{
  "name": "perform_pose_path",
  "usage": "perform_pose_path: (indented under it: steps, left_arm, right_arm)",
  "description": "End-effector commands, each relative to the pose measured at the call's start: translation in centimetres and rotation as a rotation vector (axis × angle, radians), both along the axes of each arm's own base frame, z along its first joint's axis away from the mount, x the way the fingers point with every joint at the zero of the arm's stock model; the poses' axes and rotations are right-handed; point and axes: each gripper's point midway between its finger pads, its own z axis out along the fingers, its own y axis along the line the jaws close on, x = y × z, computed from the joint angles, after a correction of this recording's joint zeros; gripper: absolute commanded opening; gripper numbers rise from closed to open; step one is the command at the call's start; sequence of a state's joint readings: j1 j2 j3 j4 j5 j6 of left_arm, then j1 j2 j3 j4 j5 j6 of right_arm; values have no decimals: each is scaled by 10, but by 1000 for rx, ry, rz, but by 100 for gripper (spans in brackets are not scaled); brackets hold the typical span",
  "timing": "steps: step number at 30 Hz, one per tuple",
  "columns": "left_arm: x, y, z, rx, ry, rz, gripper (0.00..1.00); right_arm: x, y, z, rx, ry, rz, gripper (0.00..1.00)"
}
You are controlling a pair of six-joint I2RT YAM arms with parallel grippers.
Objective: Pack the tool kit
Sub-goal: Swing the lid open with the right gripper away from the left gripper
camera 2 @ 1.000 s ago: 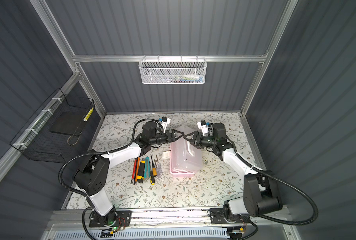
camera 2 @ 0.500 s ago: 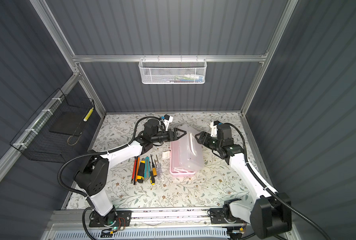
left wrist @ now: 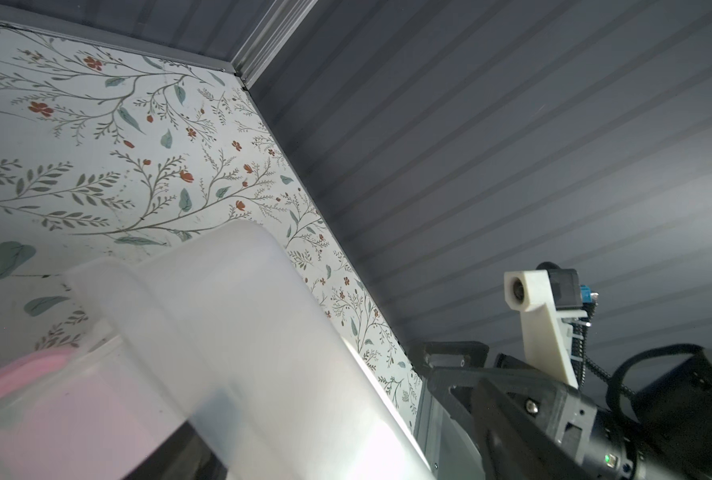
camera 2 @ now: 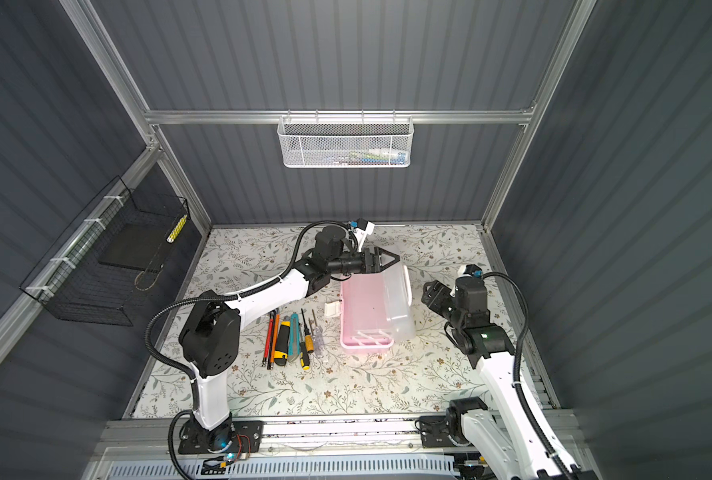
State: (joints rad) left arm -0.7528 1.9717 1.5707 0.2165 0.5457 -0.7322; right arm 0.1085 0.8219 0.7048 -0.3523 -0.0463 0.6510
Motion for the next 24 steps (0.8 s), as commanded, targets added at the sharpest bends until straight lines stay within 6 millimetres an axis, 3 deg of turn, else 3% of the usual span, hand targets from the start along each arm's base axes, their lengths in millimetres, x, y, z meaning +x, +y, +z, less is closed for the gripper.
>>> perform_pose_path:
  steps: [1,9,12,17,24]
  left_arm:
    - [-8,-15,13,6,-30,-37,88]
    - [-11,-26,16,34,-47,-46,93]
    - [-9,-21,26,55,-101,-31,99]
    - [-3,-20,44,81,-161,-15,99]
    - [2,-20,39,109,-167,-13,99]
  right_arm:
    - [-12,-12,-11,-38,41,-39,76]
    - [-21,-19,-5,-70,19,-52,76]
    - [-23,-20,3,-92,17,-38,76]
    - [-22,-21,22,-126,-7,-26,79]
    - [-23,-17,42,-123,-38,0,80]
